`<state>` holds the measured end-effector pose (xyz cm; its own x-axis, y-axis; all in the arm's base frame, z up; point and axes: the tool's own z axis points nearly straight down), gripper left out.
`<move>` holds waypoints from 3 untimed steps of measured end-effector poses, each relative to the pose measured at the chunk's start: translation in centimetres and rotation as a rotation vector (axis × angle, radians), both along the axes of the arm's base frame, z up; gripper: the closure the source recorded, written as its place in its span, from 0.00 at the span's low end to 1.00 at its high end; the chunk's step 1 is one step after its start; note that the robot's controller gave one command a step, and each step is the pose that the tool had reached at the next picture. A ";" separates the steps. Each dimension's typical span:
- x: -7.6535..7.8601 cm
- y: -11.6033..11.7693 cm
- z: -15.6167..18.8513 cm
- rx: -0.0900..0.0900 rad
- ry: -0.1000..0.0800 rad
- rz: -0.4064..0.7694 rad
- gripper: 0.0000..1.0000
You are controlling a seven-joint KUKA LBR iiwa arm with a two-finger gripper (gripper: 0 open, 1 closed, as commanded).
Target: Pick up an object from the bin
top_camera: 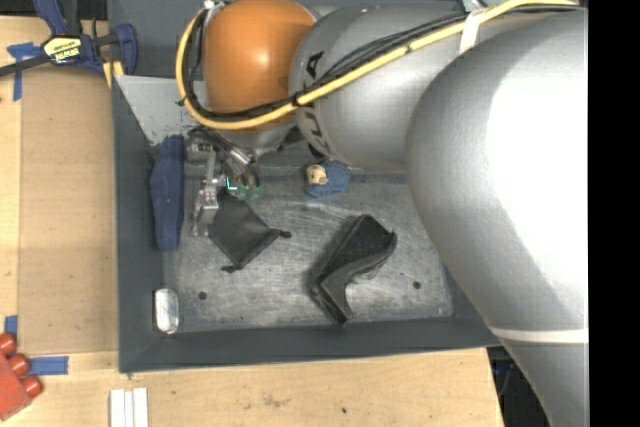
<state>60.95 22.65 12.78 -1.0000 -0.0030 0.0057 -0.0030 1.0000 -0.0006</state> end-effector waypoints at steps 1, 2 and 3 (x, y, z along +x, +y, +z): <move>-7.9 -5.3 -1.2 -0.003 0.001 -0.036 0.00; -4.3 -10.3 -1.2 -0.001 -0.011 0.063 0.00; -5.0 -8.4 -5.5 0.002 -0.012 -0.063 0.00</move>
Offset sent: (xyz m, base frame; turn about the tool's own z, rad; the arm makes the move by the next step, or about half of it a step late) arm -0.0757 -0.0500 -0.0109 0.0341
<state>55.91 14.21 7.27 -0.9982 0.0602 -0.0066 0.0602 0.9982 0.0021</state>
